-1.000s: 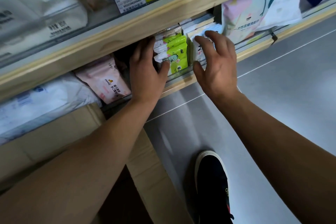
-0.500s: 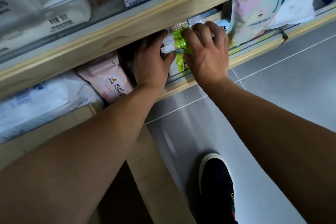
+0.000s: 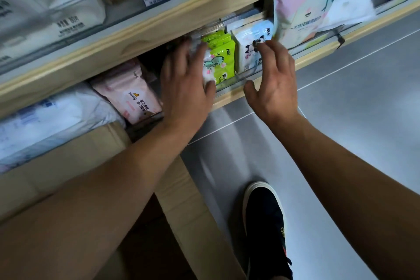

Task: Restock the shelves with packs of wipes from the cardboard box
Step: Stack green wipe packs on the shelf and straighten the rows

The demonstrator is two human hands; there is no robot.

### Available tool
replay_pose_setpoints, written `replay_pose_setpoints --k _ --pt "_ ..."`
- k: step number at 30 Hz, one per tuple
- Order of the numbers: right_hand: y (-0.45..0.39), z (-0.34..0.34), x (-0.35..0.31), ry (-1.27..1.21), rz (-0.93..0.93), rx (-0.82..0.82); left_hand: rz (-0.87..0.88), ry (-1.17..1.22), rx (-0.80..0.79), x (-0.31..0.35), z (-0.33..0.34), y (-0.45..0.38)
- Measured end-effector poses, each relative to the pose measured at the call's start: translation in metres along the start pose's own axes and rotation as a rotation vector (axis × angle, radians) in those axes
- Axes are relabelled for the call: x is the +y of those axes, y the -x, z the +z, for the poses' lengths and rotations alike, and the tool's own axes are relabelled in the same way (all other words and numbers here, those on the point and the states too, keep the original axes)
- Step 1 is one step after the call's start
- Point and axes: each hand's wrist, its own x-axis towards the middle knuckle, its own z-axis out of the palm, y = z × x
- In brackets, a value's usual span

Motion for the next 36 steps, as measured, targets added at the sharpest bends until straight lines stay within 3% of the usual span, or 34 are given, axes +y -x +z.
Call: replay_pose_setpoints --k 3,6,12,26,36 --pt "-0.003 0.007 0.007 0.018 -0.005 -0.15 0.239 -0.174 -0.223 0.011 0.004 0.022" --pt "-0.009 0.01 0.008 0.026 -0.004 -0.242 0.207 -0.344 -0.35 0.002 0.014 0.018" --pt "-0.015 0.013 0.015 0.027 -0.01 -0.323 0.176 -0.437 -0.407 -0.001 0.021 0.001" --pt "-0.023 -0.016 -0.003 0.139 -0.002 -0.372 0.154 -0.386 -0.445 0.017 0.002 -0.016" --pt "0.003 -0.107 -0.069 0.363 -0.201 -0.668 0.118 -0.214 -0.445 0.029 -0.094 0.034"
